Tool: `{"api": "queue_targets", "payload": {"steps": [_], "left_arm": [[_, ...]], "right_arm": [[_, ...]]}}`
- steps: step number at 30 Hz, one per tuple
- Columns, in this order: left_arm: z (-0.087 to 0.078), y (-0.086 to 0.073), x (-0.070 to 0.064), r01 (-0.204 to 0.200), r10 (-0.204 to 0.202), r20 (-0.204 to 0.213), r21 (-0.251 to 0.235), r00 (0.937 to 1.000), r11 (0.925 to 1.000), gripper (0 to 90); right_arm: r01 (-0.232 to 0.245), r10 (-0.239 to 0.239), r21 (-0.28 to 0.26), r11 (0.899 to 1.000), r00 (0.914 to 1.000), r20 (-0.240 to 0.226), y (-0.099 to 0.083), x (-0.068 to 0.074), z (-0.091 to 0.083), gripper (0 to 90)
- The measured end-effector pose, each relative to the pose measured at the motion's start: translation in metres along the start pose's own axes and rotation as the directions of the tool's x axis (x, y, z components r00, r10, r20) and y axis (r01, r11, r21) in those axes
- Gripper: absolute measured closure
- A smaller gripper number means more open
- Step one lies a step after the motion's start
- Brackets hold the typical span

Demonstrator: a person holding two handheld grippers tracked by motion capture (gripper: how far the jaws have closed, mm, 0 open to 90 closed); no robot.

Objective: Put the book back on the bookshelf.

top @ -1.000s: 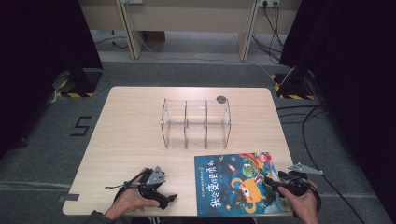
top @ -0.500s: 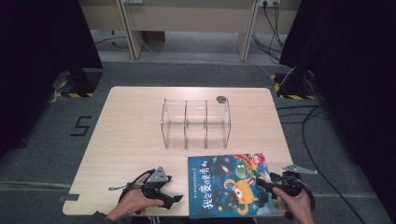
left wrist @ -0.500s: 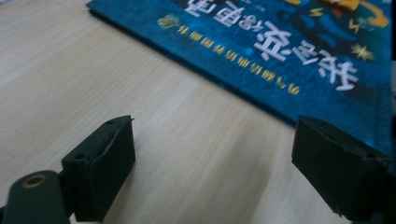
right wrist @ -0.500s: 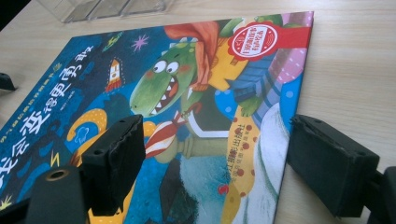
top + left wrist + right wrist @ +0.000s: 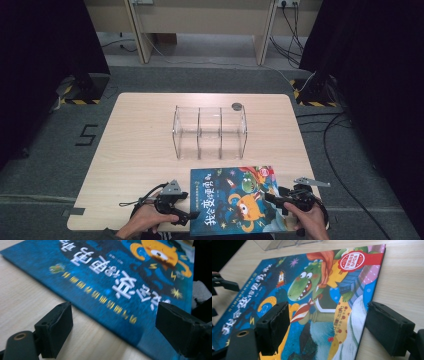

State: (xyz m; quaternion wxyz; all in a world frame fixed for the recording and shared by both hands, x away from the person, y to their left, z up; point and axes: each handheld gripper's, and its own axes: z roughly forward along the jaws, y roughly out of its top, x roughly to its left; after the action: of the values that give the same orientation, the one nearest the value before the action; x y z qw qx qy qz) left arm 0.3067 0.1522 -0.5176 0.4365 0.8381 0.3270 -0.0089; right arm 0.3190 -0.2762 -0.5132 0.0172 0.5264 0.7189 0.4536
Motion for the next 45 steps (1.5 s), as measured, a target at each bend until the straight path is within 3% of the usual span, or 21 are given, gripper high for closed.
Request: {"api": "queue_targets", "payload": {"steps": [2,4,6,7,10,12,13,16,17,18,19,20,21,22,24,25,27,29,34,38,45], "left_arm": [[0.000,0.001,-0.001,0.017,-0.017,0.000,0.008,0.9998,0.9998,13.3],[-0.001,0.000,0.000,0.034,-0.034,0.008,0.002,0.9994,0.9994,13.9],[-0.002,0.000,0.002,0.058,-0.058,0.027,-0.002,0.9980,0.9983,13.9],[-0.002,0.000,0.003,0.066,-0.066,0.031,-0.002,0.9973,0.9978,14.0],[-0.002,0.001,0.003,0.062,-0.062,0.031,0.002,0.9976,0.9981,14.1],[-0.002,0.001,0.003,0.057,-0.058,0.029,0.007,0.9979,0.9983,14.1],[-0.002,0.001,0.003,0.059,-0.059,0.030,0.006,0.9978,0.9982,14.1],[-0.002,0.001,0.003,0.061,-0.061,0.029,0.005,0.9977,0.9981,14.2],[-0.002,0.001,0.003,0.059,-0.059,0.029,0.005,0.9978,0.9982,14.2],[-0.002,0.001,0.003,0.058,-0.058,0.030,0.007,0.9978,0.9983,14.2],[-0.003,0.001,0.003,0.057,-0.057,0.030,0.009,0.9979,0.9983,14.2],[-0.003,0.001,0.003,0.055,-0.056,0.029,0.010,0.9980,0.9984,14.3],[-0.003,0.001,0.003,0.053,-0.054,0.026,0.010,0.9982,0.9985,14.3],[-0.003,0.001,0.003,0.047,-0.047,0.024,0.013,0.9986,0.9988,14.5],[-0.003,0.001,0.004,0.050,-0.050,0.026,0.012,0.9984,0.9987,14.5],[-0.004,0.001,0.004,0.054,-0.054,0.027,0.010,0.9982,0.9985,14.5],[-0.004,0.000,0.005,0.062,-0.062,0.030,0.004,0.9976,0.9981,14.5],[-0.005,0.000,0.005,0.062,-0.063,0.032,0.002,0.9975,0.9980,14.5],[-0.005,0.000,0.006,0.064,-0.064,0.033,0.001,0.9974,0.9979,14.5],[-0.005,0.000,0.006,0.067,-0.067,0.031,0.001,0.9973,0.9977,14.5],[-0.005,0.000,0.007,0.066,-0.066,0.017,-0.005,0.9977,0.9978,14.6]], "right_arm": [[-0.027,0.027,-0.017,0.999,0.9994,-0.023,-0.001,0.002,0.004,20.0],[-0.052,0.052,-0.032,0.998,0.9986,-0.011,-0.002,0.005,0.005,19.4],[-0.103,0.102,-0.056,0.993,0.9946,-0.021,-0.003,0.004,0.005,19.7],[-0.154,0.152,-0.077,0.985,0.9877,-0.037,-0.004,0.002,0.005,20.8],[-0.241,0.234,-0.118,0.963,0.9698,-0.067,-0.007,-0.002,0.004,22.8],[-0.289,0.279,-0.132,0.948,0.9564,-0.087,-0.009,-0.003,0.003,23.5],[-0.292,0.281,-0.138,0.947,0.9553,-0.093,-0.009,-0.005,0.003,23.5],[-0.366,0.348,-0.138,0.920,0.9270,-0.140,-0.012,-0.007,0.001,25.7],[-0.401,0.379,-0.135,0.906,0.9108,-0.164,-0.015,-0.008,0.001,28.0],[-0.444,0.417,-0.116,0.889,0.8864,-0.202,-0.017,-0.008,0.002,34.9],[-0.470,0.436,-0.095,0.878,0.8648,-0.250,-0.020,-0.007,0.005,37.3],[-0.459,0.428,-0.091,0.884,0.8718,-0.239,-0.020,-0.005,0.006,40.1],[-0.405,0.382,-0.091,0.910,0.9025,-0.200,-0.018,-0.003,0.005,43.3],[-0.365,0.343,-0.098,0.926,0.9199,-0.190,-0.016,-0.002,0.004,45.8],[-0.304,0.280,-0.101,0.947,0.9390,-0.200,-0.013,-0.002,-0.001,55.5],[-0.252,0.230,-0.106,0.962,0.9551,-0.187,-0.013,-0.002,-0.003,59.0],[-0.184,0.164,-0.098,0.978,0.9692,-0.184,-0.013,-0.001,-0.007,58.1],[-0.132,0.110,-0.110,0.985,0.9758,-0.189,-0.013,0.001,-0.009,57.8],[-0.035,0.009,-0.146,0.989,0.9845,-0.175,-0.009,0.007,-0.014,57.0],[-0.014,-0.010,-0.145,0.989,0.9861,-0.166,-0.008,0.008,-0.014,56.4],[0.099,-0.132,-0.204,0.974,0.9794,-0.153,-0.002,0.012,-0.024,56.1]]}}
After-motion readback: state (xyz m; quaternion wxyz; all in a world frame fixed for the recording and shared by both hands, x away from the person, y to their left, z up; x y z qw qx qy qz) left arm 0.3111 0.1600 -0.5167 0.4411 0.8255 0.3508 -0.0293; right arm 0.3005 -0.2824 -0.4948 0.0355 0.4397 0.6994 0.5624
